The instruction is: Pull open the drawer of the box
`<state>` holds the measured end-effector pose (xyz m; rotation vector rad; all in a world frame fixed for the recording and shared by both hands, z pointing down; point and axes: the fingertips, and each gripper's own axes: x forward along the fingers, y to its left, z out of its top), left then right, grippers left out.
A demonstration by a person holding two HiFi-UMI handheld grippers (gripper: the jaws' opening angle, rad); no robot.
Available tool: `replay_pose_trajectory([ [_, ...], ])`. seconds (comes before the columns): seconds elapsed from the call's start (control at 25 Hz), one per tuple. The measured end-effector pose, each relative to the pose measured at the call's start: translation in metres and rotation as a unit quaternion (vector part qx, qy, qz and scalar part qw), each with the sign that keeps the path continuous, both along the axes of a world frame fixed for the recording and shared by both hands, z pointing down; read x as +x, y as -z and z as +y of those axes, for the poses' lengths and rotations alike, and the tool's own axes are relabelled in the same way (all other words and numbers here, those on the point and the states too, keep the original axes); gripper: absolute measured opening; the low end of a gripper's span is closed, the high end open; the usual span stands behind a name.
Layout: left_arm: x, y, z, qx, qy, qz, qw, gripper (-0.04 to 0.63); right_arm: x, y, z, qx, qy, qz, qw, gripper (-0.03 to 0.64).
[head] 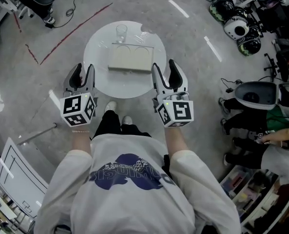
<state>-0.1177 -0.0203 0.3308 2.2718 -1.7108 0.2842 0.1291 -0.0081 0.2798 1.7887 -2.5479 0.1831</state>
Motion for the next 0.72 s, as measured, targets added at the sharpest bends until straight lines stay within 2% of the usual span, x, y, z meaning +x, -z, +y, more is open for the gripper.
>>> replay_pose_trajectory([
  [0.36, 0.013, -0.055, -0.047, -0.07, -0.062, 0.001, 0.9956, 0.149, -0.013, -0.03, -0.023, -0.035, -0.033, 0.01, 0.999, 0.209],
  [0.72, 0.032, -0.126, -0.074, -0.155, -0.11, 0.022, 0.9815, 0.149, -0.026, -0.074, -0.037, -0.08, -0.058, 0.022, 0.995, 0.207],
])
